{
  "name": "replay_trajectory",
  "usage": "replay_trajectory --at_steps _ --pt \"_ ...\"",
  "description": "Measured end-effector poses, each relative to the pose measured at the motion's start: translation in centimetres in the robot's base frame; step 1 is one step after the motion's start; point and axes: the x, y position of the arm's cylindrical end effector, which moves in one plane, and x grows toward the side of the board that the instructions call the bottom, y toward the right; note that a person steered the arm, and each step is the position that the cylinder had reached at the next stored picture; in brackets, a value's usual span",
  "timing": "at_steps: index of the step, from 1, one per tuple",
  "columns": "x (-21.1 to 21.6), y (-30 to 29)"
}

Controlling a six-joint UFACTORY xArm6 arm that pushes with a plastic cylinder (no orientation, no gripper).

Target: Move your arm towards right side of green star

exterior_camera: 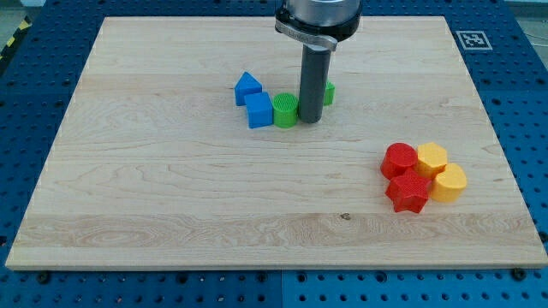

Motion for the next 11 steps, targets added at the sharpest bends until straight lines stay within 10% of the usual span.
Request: replay_trajectory --at_steps 11 --pt "-4.4 9.5"
